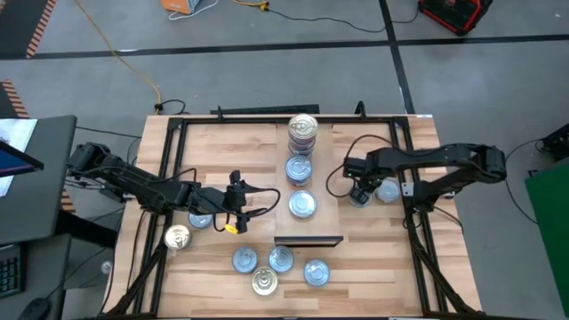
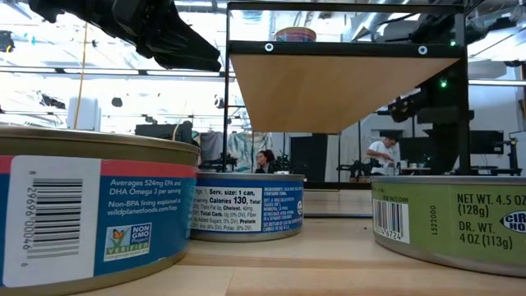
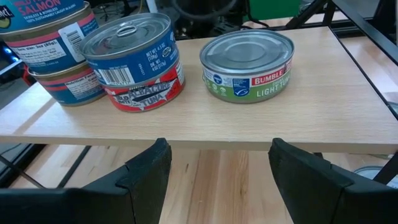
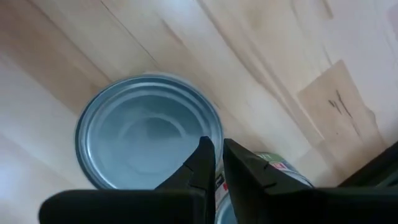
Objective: Stack canned seafood by type on shelf
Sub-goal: Stack the green and white tuna can on top of the green and white tuna can on the shelf
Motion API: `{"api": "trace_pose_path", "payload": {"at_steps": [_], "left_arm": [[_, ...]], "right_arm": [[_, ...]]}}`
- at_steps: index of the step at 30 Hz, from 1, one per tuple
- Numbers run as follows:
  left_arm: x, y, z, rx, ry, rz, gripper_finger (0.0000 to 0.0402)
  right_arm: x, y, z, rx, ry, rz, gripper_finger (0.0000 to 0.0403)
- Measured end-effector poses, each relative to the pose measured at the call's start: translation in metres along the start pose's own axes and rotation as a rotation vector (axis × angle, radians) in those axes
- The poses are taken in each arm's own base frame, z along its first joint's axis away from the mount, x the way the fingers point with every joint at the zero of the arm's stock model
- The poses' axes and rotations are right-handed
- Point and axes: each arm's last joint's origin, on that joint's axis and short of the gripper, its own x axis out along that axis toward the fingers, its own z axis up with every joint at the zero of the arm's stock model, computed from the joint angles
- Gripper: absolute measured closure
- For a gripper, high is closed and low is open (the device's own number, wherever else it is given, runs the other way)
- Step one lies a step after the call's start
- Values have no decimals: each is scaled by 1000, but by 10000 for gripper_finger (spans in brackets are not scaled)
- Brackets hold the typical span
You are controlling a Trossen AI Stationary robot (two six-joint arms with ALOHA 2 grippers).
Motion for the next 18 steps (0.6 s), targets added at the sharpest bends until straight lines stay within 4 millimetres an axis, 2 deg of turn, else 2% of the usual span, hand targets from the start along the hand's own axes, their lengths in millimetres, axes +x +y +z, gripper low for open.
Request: {"api": "trace_pose_path", "payload": {"at_steps": [4, 8, 18], "left_arm": [[0, 0, 0, -3, 0, -1, 143], [0, 0, 0, -3, 0, -1, 143], [0, 0, 0, -5, 0, -2, 143]], "right_arm": [[11, 5, 6, -8, 30, -15, 333], [19, 0, 13, 1, 56, -30, 338], [26, -36, 27, 93, 113, 120, 392]]}}
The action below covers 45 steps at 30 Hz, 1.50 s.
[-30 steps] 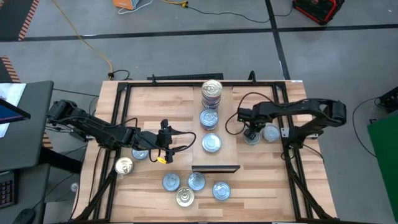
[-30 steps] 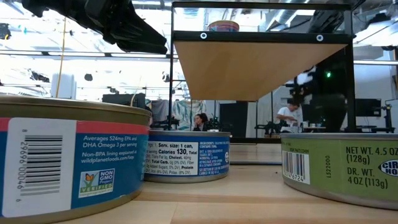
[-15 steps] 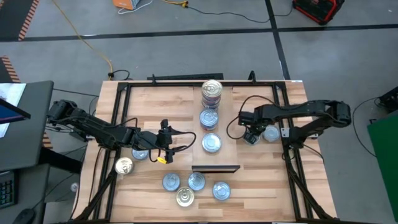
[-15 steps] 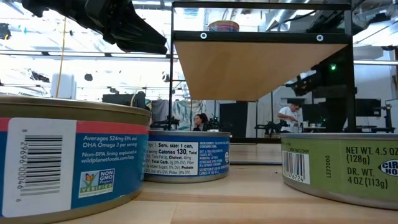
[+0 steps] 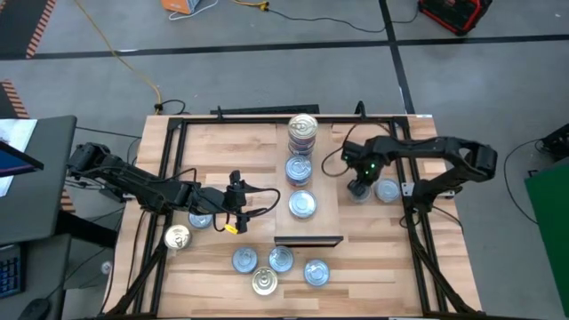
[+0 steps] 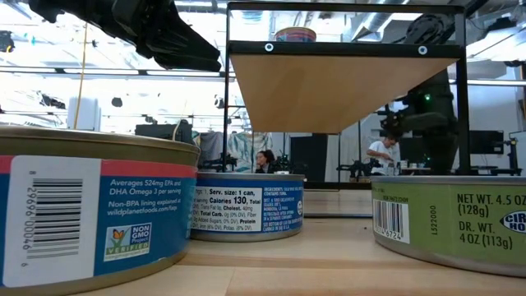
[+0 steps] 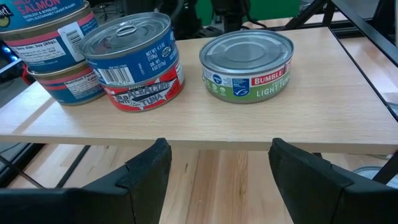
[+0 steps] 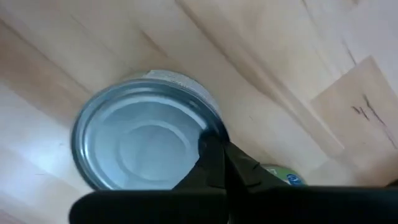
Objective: Stack canned seafood by type on shelf
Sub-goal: Stack the green and white tuna can on top of the green and white tuna can on the shelf
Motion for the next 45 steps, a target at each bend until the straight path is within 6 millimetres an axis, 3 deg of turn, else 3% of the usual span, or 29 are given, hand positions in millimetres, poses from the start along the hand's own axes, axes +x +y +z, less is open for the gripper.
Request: {"api": "trace_pose_path", "payload": {"at_steps": [8, 15, 26, 32, 45], "left_arm": [[0, 0, 0, 2, 0, 0, 143], [0, 0, 0, 6, 0, 1, 143], [0, 0, 0, 2, -2, 0, 143], [0, 0, 0, 2, -2, 0, 143], [0, 0, 0, -2, -3, 0, 143]], "right_arm": [[-12, -22, -6, 62, -28, -40, 356], [-27, -23, -15, 66, -101, -41, 370], [-13, -13, -9, 38, -36, -57, 374], [8, -23, 2, 62, 4, -76, 385], [4, -46, 4, 142, -5, 18, 381]]}}
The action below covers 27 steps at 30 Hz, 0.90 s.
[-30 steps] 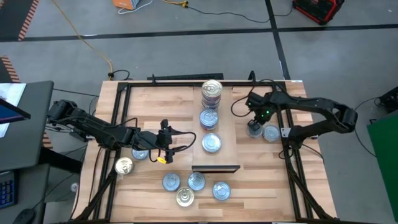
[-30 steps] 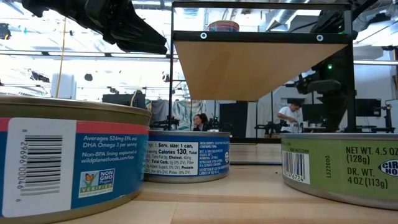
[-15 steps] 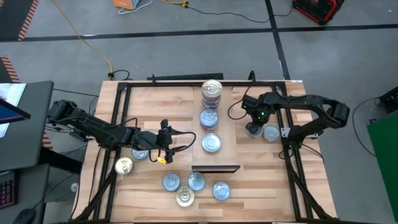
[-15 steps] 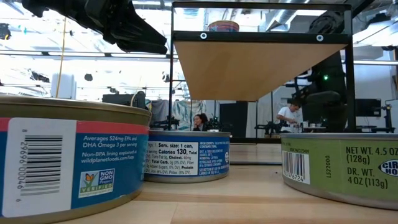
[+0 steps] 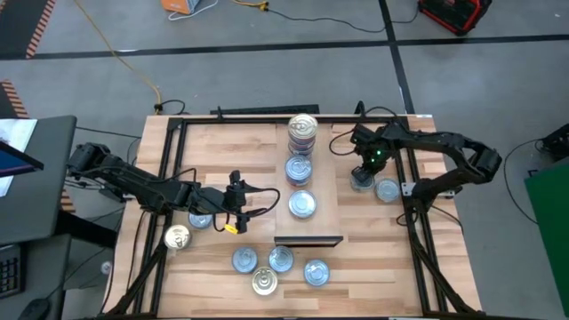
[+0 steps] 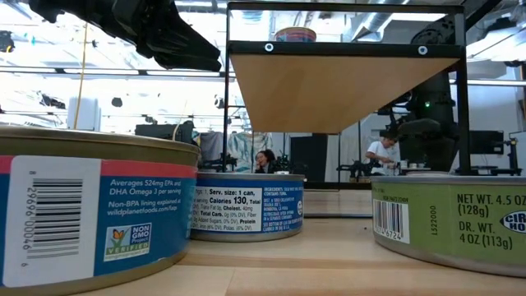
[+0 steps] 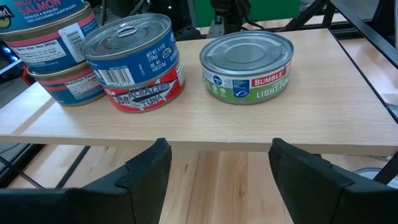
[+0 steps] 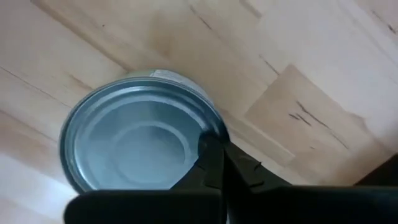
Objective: Stack canned seafood by type on shelf
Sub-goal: Stack the green and white tuna can on top of the green and white tuna can on the shelf
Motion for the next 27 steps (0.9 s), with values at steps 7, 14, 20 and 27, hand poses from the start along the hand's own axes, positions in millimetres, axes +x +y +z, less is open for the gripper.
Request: {"api": "trace_pose_path", "payload": {"at_steps": [7, 14, 20, 27], "left_arm": [[0, 0, 0, 4, 0, 1, 143], [0, 0, 0, 4, 0, 1, 143], [0, 0, 0, 2, 0, 1, 143], [0, 0, 0, -1, -1, 2, 143]], "right_arm": [[-43, 5, -20, -27, -207, -28, 376], [-46, 30, -48, -102, -221, 5, 373], [-30, 58, -64, -196, -223, -46, 377], [-18, 73, -68, -258, -232, -177, 377]]}}
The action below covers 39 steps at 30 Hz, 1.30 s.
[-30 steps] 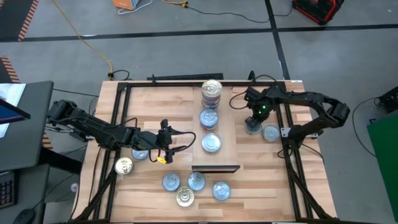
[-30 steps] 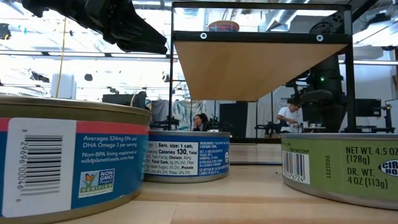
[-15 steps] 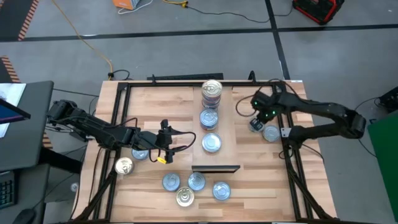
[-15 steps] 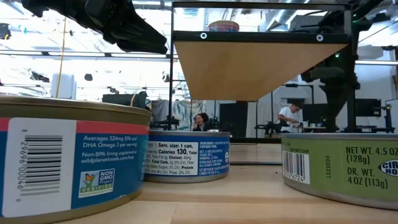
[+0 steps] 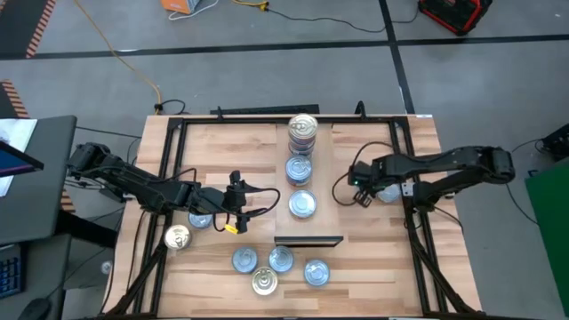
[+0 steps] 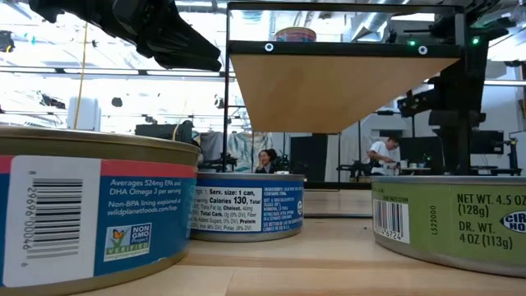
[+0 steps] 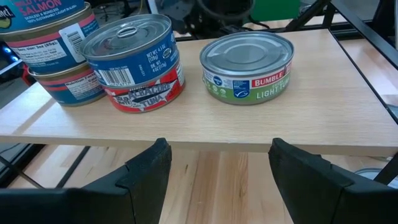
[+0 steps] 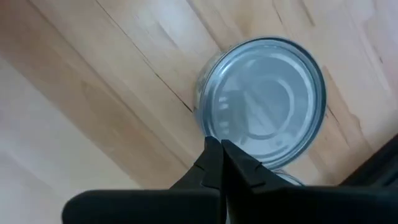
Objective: Stack canned seafood by type on shelf
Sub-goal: Stack the green and white tuna can on top of the green and white tuna can on the shelf
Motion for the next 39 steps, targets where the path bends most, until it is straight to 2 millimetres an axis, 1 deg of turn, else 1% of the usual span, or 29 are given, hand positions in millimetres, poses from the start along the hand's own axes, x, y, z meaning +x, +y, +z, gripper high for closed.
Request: {"api": "trace_pose_path", "payload": {"at_steps": [8, 11, 14, 17, 19, 23, 27, 31, 35, 39], "left_arm": [[0, 0, 0, 1, 1, 0, 143], [0, 0, 0, 1, 2, 0, 143], [0, 0, 0, 1, 2, 1, 143], [0, 0, 0, 1, 2, 1, 143], [0, 0, 0, 1, 2, 1, 143], [0, 0, 0, 0, 1, -1, 143], [0, 0, 0, -1, 2, -3, 143], [0, 0, 0, -1, 1, -4, 143], [0, 0, 0, -1, 1, -5, 143], [0, 0, 0, -1, 1, -5, 143]], "right_arm": [[22, 22, 7, -67, 41, -60, 377], [28, 32, 8, -82, 31, -80, 377], [27, 41, 4, -73, 20, -81, 377], [27, 54, -4, -56, 36, 7, 377], [24, 58, -8, -58, 21, 2, 377], [26, 65, -14, -62, 23, -16, 377], [25, 68, -17, -78, 17, -21, 377], [20, 66, -18, -66, -2, -15, 377], [9, 60, -19, -49, -30, 11, 377], [-6, 51, -23, -33, -65, 47, 377]]}}
